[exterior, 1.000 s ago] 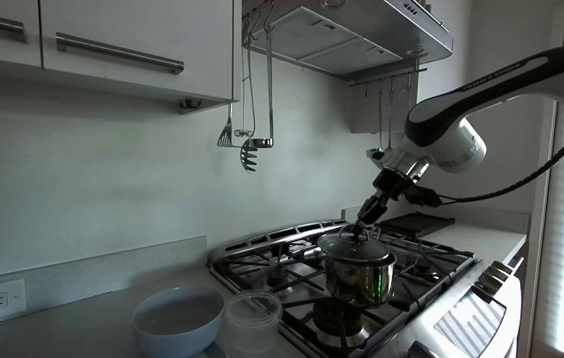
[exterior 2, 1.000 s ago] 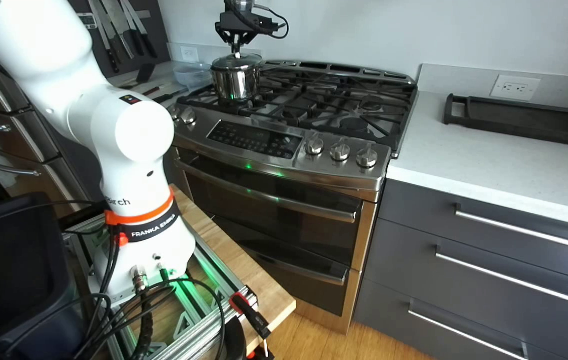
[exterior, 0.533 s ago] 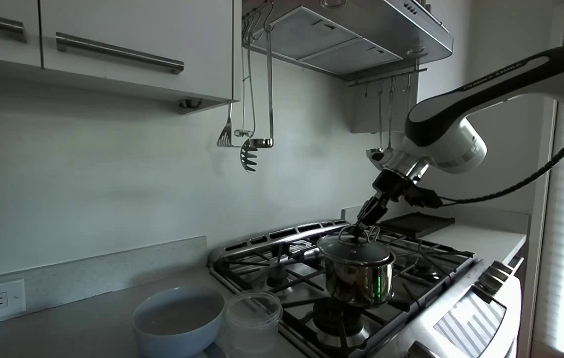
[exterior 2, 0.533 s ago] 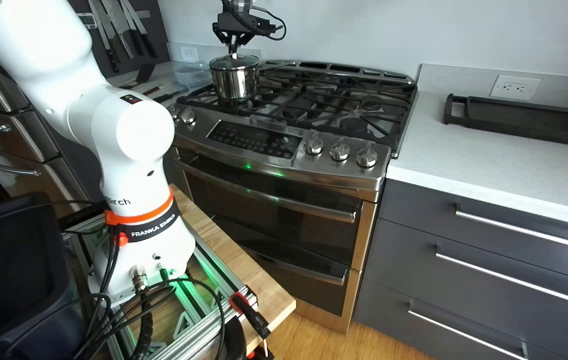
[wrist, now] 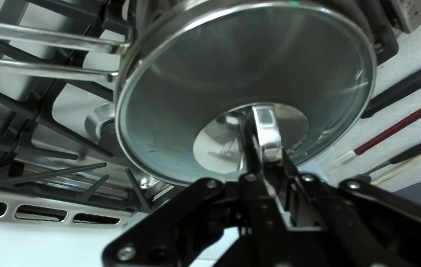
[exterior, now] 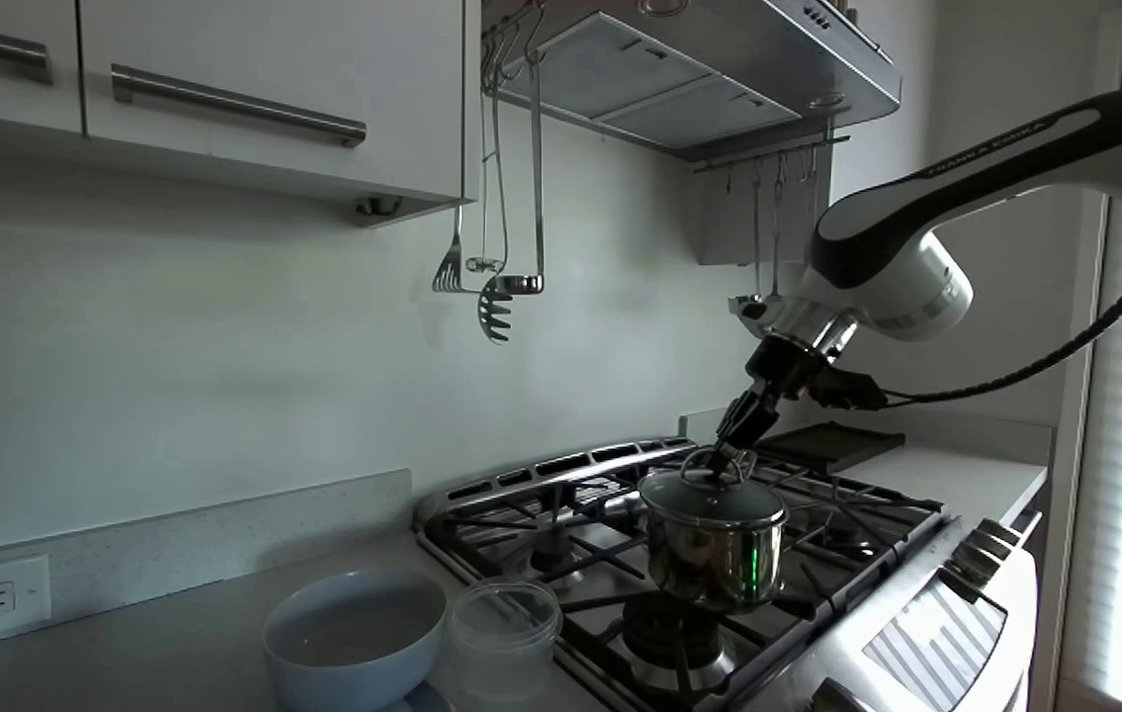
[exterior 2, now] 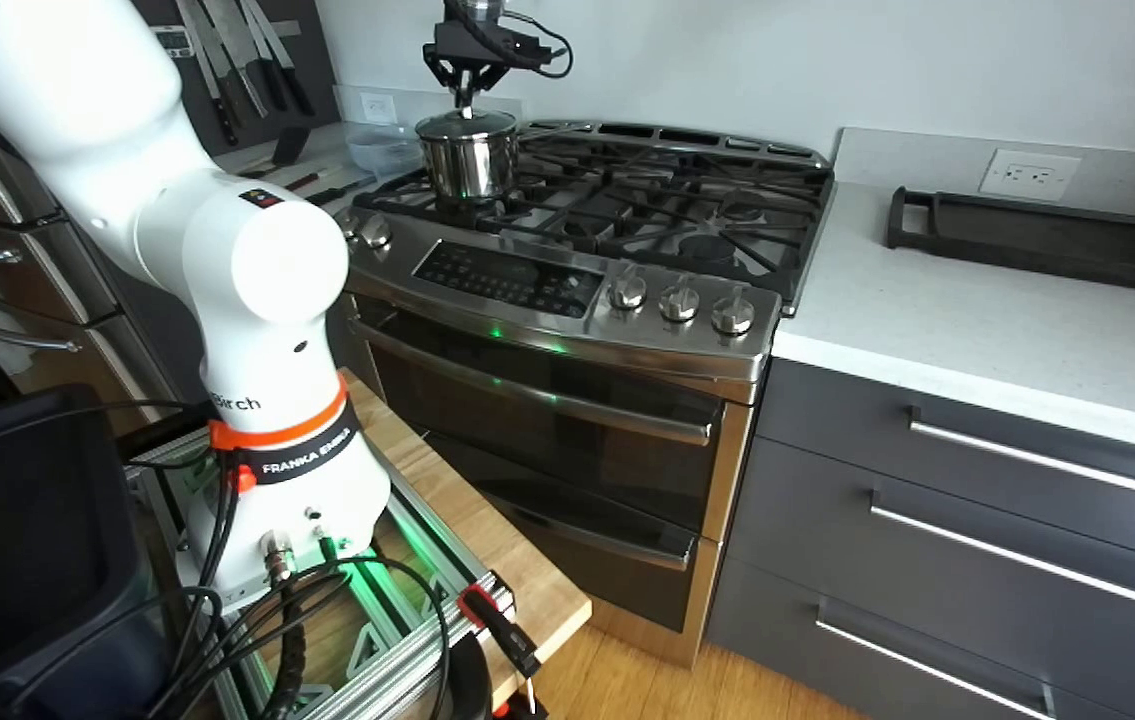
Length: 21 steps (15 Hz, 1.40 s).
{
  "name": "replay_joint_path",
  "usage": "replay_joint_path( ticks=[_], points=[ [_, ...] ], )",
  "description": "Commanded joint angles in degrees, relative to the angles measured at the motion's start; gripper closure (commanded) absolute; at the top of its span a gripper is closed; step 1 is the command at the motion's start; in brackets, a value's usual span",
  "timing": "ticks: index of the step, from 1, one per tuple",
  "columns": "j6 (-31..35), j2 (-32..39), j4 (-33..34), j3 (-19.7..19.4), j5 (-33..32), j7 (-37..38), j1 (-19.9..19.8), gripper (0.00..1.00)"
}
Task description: Put the lid on the pot
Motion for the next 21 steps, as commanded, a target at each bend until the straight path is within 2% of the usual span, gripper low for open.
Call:
replay_joint_path(
  ticks=[1,8,9,10,15,18,21],
  points=[
    [-2.0,-2.1,-1.2,-0.3,-2.2,1.7,-0.1,0.96],
    [-0.6,-1.5,-1.7,-0.3,-2.7,2.3,0.3,0.96],
    [0.0,-1.6,-1.8,-0.1,-3.1,3.1,0.1,0.61],
    [-0.3,-1.8,-1.7,-0.2,-3.1,3.2,0.1,0.6],
    [-2.6,-4.1,0.0,-0.5,-6.1,5.6,-0.3,0.24],
    [-9.1,-6.5,2.0,-1.2,-10.6,10.0,-0.6,0.0],
    [-18.9,-7.9,5.7,-2.5,-14.3,13.3,-0.3,0.0]
  ],
)
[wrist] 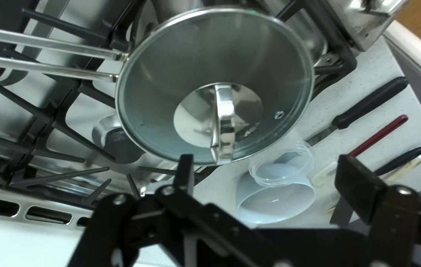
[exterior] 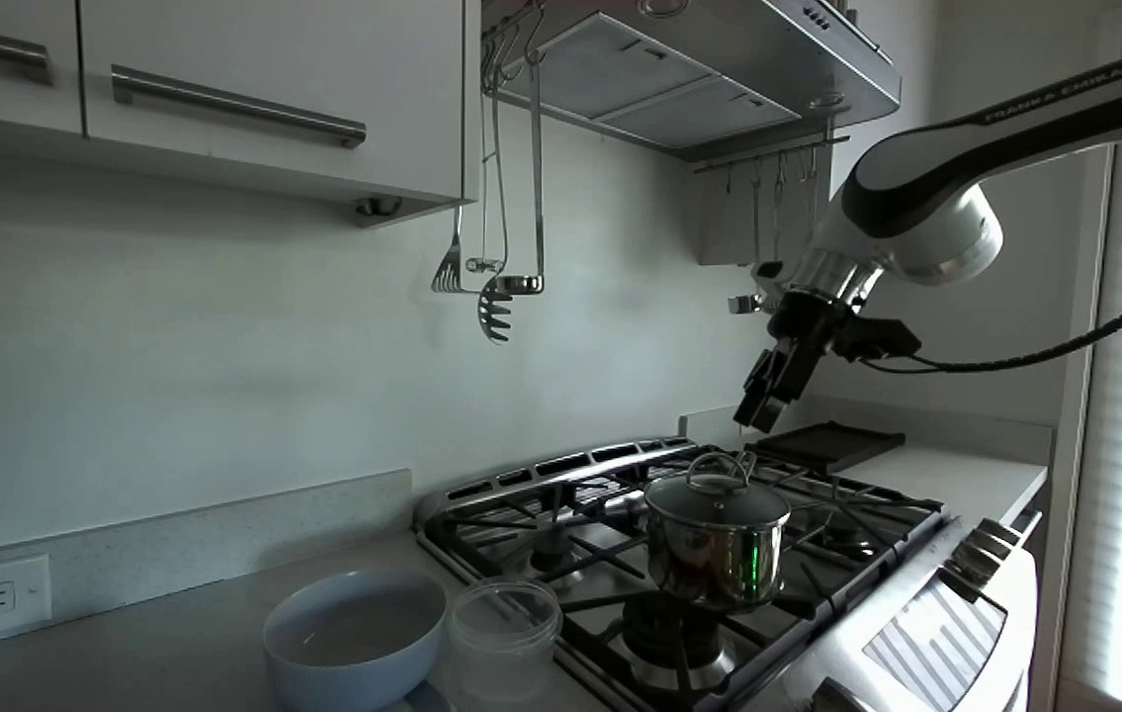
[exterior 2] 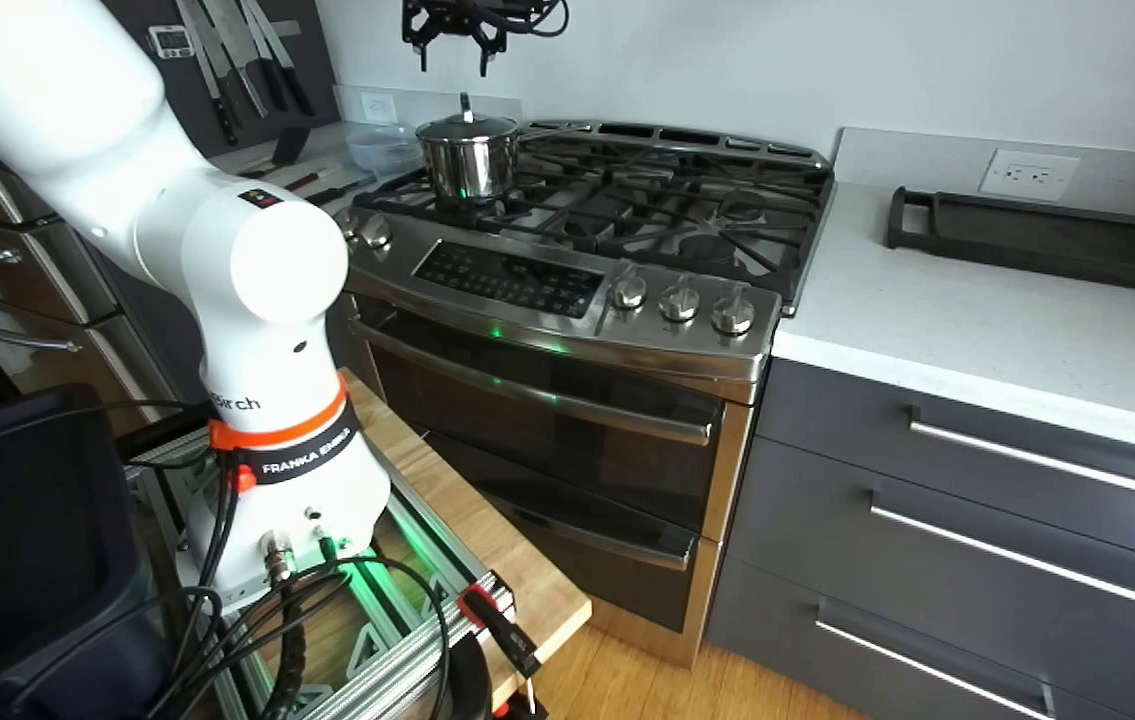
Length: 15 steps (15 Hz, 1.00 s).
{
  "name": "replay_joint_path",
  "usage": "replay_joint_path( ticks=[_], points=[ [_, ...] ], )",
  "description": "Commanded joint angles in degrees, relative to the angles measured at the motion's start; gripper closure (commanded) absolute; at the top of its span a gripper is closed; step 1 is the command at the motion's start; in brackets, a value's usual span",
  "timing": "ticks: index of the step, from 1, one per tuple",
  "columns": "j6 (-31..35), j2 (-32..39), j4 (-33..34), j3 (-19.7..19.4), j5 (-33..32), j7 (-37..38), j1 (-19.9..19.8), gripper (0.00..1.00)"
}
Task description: Put the lid on the pot
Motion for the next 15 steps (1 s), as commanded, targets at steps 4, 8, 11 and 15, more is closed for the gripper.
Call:
replay_joint_path(
  ticks=[4,8,11,15],
  points=[
    [-17.3,-3.4,7.6,-1.1,-8.7,6.9,-0.6,0.0],
    [-23.1,-4.0,12.3,-0.3,-13.9,9.8,-0.7,0.0],
    [-26.1,-4.6,14.9,0.2,-16.6,11.6,-0.5,0.0],
    [-24.7,-4.1,15.0,-0.5,-15.5,10.6,0.2,0.0]
  ],
)
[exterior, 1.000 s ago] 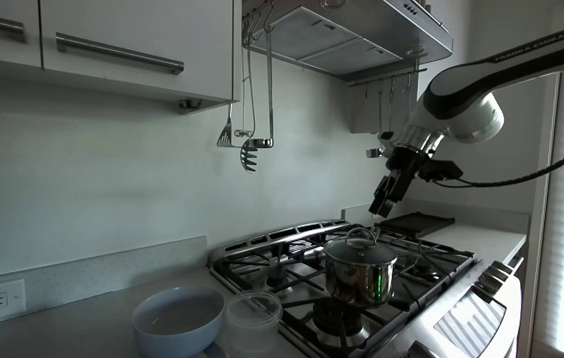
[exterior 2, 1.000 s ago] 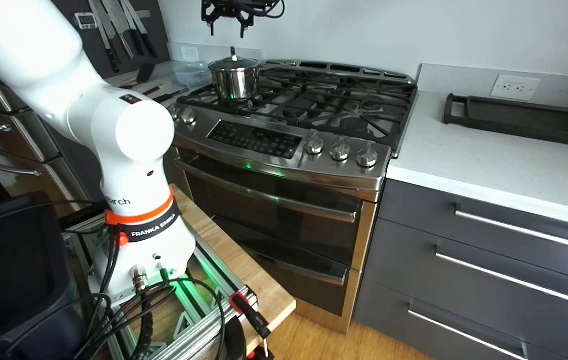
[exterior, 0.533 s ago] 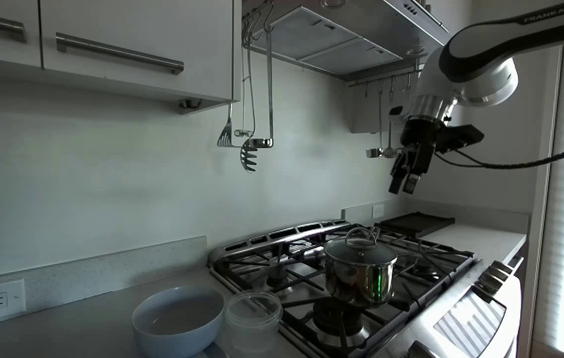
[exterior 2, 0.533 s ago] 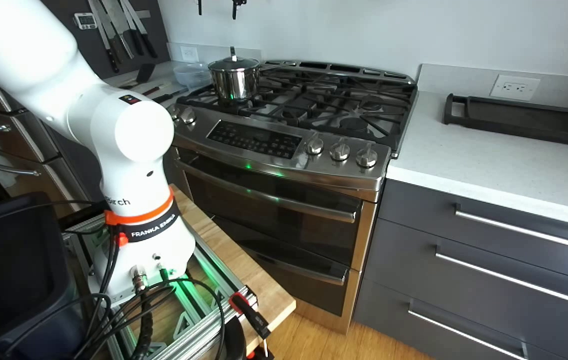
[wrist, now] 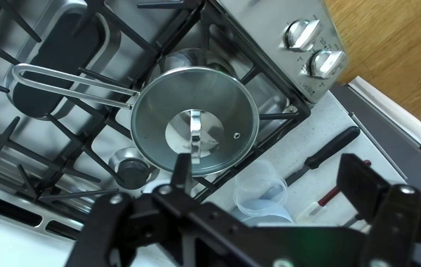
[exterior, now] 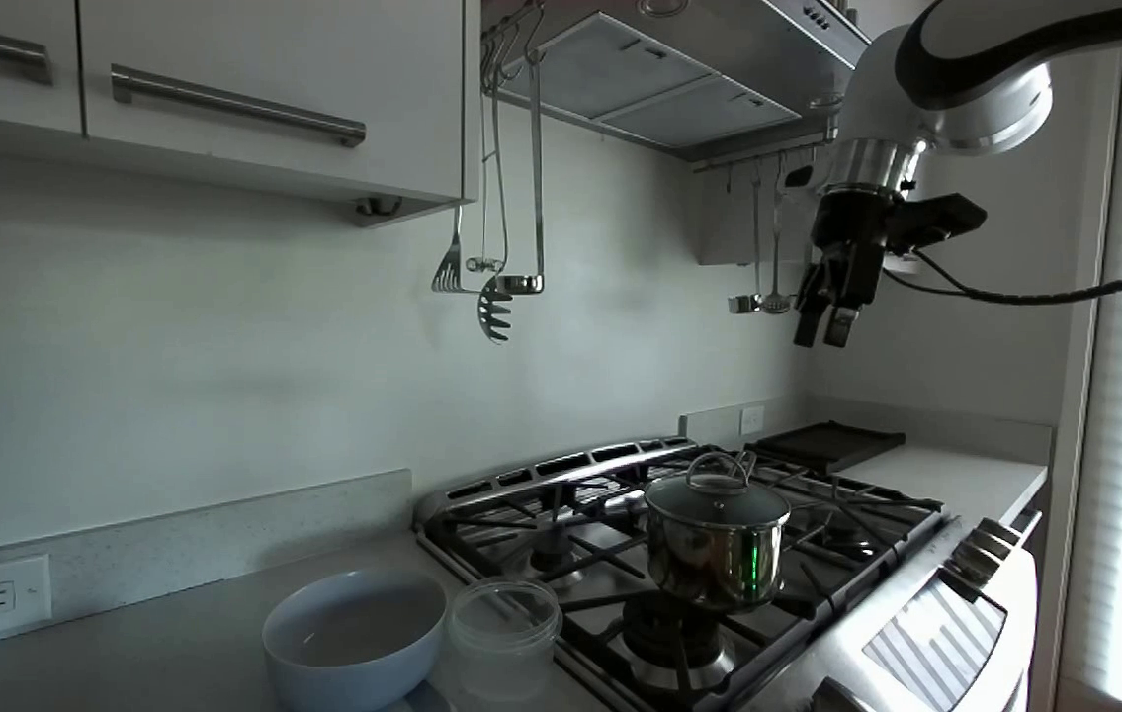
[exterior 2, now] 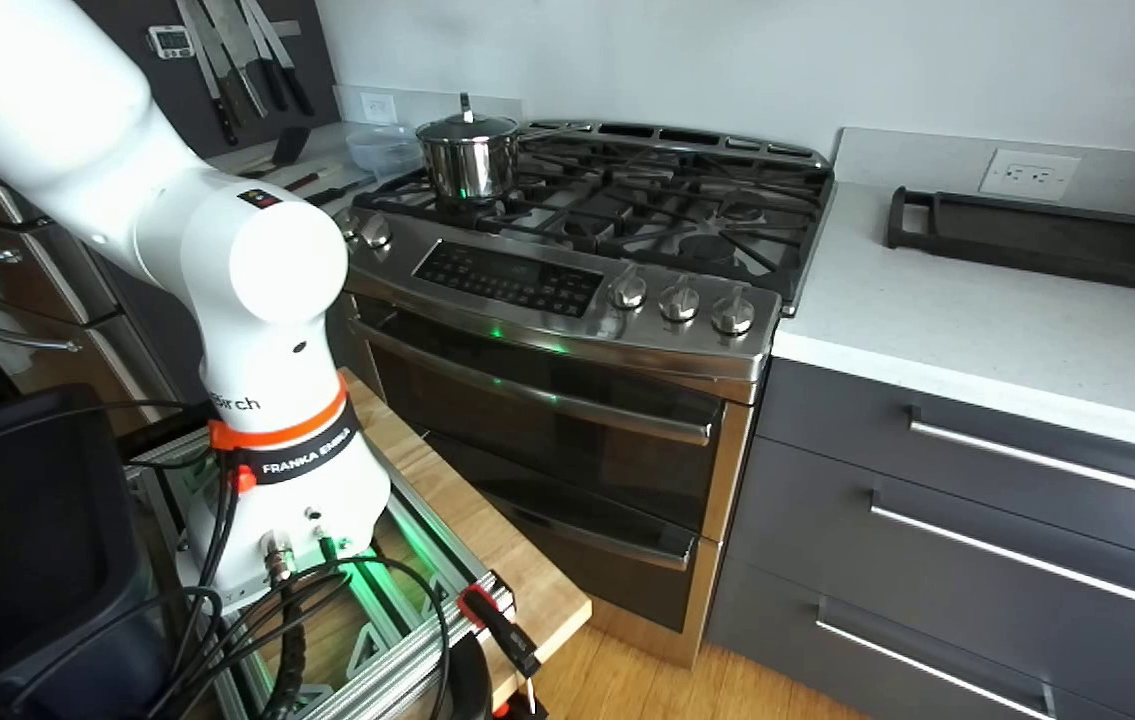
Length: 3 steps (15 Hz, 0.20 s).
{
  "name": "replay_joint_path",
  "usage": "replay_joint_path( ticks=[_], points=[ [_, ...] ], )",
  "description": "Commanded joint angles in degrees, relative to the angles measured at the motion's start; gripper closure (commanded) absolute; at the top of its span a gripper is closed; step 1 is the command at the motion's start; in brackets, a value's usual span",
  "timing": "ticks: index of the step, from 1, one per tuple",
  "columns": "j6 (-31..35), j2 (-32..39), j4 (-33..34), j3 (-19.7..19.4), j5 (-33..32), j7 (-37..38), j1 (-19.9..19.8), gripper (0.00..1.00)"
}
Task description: Put the lid on the pot
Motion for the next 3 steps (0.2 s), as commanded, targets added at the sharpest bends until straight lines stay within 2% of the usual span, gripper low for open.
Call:
replay_joint_path(
  ticks=[1,3],
  points=[
    [-0.1,0.1,0.2,-0.3,-0.3,0.2,0.4,0.0],
    [-0.1,0.1,0.2,-0.3,-0.3,0.2,0.4,0.0]
  ],
)
